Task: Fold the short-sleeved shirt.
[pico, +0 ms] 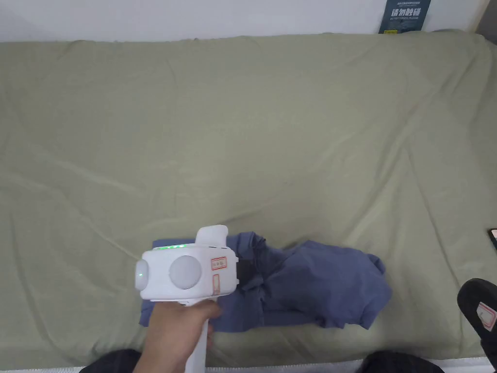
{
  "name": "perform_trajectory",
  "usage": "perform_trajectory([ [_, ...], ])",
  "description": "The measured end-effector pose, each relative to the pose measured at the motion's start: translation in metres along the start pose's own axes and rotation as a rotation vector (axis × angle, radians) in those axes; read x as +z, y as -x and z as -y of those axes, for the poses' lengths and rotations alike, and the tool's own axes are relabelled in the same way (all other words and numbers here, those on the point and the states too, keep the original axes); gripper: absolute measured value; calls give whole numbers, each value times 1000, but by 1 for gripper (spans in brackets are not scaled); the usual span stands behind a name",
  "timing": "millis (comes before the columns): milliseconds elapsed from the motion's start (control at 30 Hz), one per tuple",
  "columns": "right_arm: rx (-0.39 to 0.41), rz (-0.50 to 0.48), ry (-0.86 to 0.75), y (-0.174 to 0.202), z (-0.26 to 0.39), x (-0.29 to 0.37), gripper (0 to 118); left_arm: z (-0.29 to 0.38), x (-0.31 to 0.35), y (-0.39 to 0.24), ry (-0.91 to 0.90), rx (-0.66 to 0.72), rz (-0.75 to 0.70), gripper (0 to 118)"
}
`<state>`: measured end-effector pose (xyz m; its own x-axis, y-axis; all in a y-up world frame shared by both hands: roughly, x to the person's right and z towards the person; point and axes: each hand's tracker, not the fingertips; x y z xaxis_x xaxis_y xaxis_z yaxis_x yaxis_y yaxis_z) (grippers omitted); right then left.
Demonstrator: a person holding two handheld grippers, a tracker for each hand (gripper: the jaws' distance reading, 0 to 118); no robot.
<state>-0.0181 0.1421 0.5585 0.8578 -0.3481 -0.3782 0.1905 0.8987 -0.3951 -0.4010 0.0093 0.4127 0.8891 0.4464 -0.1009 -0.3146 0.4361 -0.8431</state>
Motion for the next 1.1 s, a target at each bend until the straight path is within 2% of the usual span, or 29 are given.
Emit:
perform_trajectory([
  [33, 5, -4, 4, 0, -1, -1, 0, 1, 5, 12, -25, -17, 2, 0],
  [133, 79, -2, 9, 6, -2, -3, 0, 23, 85, 2, -255, -186, -20, 0],
  [200, 108, -6, 11, 13, -2, -8, 0, 47, 146, -6, -372, -270, -124, 0],
  [300, 158, -6, 11, 20, 3, -18, 0, 88, 203, -8, -577, -346, -254, 0],
  [400, 185, -19, 33, 26, 5, -28, 0, 110, 222, -2, -635, -440, -417, 0],
  [467, 173, -42, 40, 29, 4, -30, 0, 108, 225, 10, -602, -387, -406, 0],
  [567, 178, -51, 38, 36, 5, -31, 0, 93, 219, 56, -539, -139, -216, 0],
  [633, 169, -64, 36, 38, 4, -29, 0, 75, 208, 107, -432, 86, -61, 0],
  [700, 162, -69, 35, 39, 4, -28, 0, 59, 186, 168, -312, 405, 170, 0],
  [733, 164, -68, 38, 39, 5, -27, 0, 55, 176, 188, -308, 444, 225, 0],
  [833, 178, -55, 49, 37, 5, -26, 0, 48, 144, 239, -164, 438, 396, 0],
  [867, 177, -51, 55, 37, 5, -26, 0, 47, 137, 248, -150, 471, 474, 7],
  [900, 172, -56, 70, 35, 5, -28, 0, 47, 129, 254, -164, 491, 512, 29],
  [933, 168, -56, 76, 35, 6, -28, 0, 45, 123, 257, -171, 511, 520, 66],
  [967, 166, -51, 77, 36, 6, -29, 0, 45, 115, 235, -170, 528, 498, 111],
  [1000, 165, -49, 80, 35, 7, -29, 0, 42, 105, 235, -172, 544, 489, 118],
  [1033, 164, -50, 86, 35, 7, -30, 0, 40, 98, 237, -212, 577, 518, 118],
  [1100, 162, -47, 98, 35, 7, -33, 0, 32, 78, 226, -94, 631, 565, 118],
])
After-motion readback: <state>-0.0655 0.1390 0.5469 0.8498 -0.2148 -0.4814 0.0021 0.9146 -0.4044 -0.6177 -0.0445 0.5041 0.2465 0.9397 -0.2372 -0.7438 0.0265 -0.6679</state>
